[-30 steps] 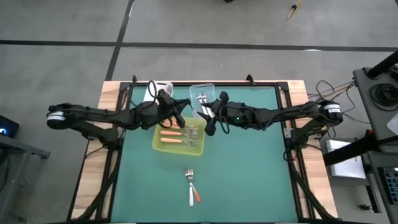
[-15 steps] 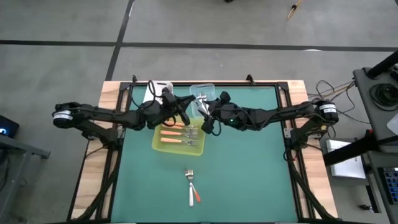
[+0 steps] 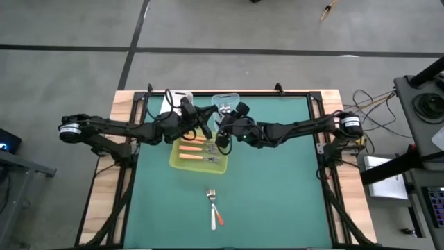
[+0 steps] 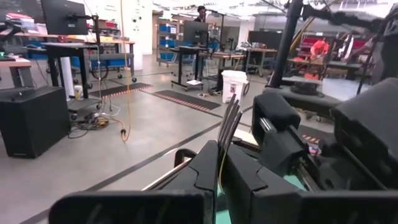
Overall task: Sort silverware by color (type)
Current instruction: Put the white fork into the transparent bin
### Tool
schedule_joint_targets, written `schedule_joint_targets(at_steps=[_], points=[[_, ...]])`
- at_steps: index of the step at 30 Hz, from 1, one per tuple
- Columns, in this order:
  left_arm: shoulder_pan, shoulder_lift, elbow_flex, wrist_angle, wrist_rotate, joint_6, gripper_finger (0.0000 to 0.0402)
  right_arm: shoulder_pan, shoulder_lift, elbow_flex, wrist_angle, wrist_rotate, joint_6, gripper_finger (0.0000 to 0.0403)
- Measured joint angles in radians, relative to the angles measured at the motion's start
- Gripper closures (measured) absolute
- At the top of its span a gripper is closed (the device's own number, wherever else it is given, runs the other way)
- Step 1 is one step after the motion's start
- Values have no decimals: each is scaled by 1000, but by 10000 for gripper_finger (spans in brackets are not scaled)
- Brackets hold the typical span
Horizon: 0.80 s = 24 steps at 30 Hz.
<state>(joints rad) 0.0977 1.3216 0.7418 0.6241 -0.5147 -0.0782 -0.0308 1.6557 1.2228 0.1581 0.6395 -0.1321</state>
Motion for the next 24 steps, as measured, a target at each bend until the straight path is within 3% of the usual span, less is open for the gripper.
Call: schedule_joint_targets(at_steps=[13, 20, 24], points=[[1, -11, -4, -19, -55, 50, 401, -1, 3, 13, -53, 55, 26, 352], [1, -11, -5, -28, -52, 45, 401, -1, 1, 17, -80, 40, 60, 356], [4, -11, -5, -27, -22, 43, 379, 0, 1, 52, -170, 14, 94, 356]])
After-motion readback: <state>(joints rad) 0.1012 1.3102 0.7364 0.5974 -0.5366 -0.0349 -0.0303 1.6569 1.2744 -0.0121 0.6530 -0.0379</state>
